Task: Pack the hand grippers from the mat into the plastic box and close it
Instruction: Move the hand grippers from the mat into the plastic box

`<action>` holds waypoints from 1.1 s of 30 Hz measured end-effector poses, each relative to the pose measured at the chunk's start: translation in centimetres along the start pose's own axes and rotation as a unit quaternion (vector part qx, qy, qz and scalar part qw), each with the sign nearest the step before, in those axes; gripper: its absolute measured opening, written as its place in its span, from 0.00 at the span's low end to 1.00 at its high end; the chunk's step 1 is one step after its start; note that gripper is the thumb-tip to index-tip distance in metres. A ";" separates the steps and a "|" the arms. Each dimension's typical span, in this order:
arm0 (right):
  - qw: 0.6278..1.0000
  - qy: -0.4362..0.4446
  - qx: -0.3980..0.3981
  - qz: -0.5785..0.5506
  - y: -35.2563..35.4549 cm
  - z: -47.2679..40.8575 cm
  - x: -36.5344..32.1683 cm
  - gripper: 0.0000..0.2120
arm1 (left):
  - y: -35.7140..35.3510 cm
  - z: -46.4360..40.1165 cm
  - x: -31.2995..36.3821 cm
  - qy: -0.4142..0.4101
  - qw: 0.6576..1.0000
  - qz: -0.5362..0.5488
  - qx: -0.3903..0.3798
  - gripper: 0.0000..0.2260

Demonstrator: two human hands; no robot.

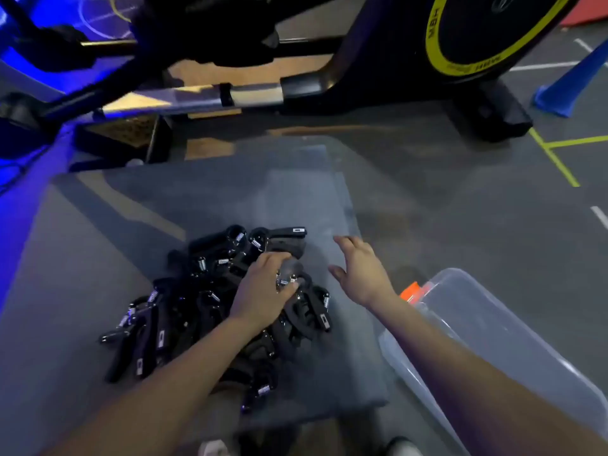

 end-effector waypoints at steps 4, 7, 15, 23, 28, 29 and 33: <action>1.000 -0.008 -0.030 0.001 -5.2 -1.7 4.0 0.26 | -5.3 -2.0 -2.9 -0.011 1.000 -0.029 -0.002 0.24; 0.999 -0.008 -0.035 -0.001 -8.4 -3.2 6.6 0.27 | -8.7 -3.8 -4.8 -0.024 0.998 -0.057 0.011 0.25; 0.995 -0.037 -0.014 -0.094 -12.8 -4.4 9.2 0.28 | -12.5 -5.2 -7.0 -0.044 0.992 -0.121 0.019 0.27; 0.986 -0.088 -0.029 -0.137 -15.3 -3.5 9.6 0.28 | -11.6 -3.9 -8.6 -0.077 0.981 -0.179 0.009 0.25; 0.990 -0.089 0.001 -0.112 -16.8 -2.9 9.5 0.13 | -10.9 -3.6 -8.6 -0.091 0.977 -0.191 0.008 0.24; 0.990 -0.089 0.011 -0.108 -16.8 -2.7 9.4 0.11 | -10.7 -3.6 -8.6 -0.092 0.977 -0.194 0.010 0.24; 0.992 -0.099 0.064 -0.043 -15.7 -2.0 8.7 0.09 | -9.9 -3.3 -7.6 -0.098 0.976 -0.195 0.024 0.25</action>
Point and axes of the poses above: each hand's wrist, its own z-axis away from the middle knuckle, its own y-axis out of the back of the hand, x = y × z, the point moved 1 cm from there along -z, towards the middle knuckle, and after that the axes turned 10 degrees about -z, right-handed, at the moved point
